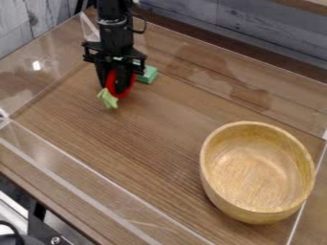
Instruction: Move the red object to the right side of the table
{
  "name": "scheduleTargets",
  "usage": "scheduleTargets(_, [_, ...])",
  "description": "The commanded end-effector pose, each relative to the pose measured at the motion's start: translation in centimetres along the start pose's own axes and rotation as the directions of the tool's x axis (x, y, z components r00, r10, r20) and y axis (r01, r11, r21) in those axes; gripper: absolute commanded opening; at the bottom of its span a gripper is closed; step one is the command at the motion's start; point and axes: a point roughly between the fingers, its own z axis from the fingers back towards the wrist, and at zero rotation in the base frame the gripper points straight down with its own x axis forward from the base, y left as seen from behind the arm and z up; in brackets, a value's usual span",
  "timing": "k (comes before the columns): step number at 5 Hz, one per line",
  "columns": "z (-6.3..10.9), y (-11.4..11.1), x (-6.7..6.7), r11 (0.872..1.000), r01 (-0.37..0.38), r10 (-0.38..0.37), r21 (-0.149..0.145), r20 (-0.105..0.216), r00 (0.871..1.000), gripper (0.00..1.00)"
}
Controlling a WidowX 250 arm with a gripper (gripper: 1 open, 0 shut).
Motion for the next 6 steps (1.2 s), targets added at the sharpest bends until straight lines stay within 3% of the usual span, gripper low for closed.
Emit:
scheduleTargets(1, [1.18,0.08,0.93,1.0,-0.001,0.0,0.02,0.049,0.999,0.0])
scheduleTargets(6, [0.68,-0.72,1.58,1.0,0.004,-0.004,0.019,0.046,0.999,0.0])
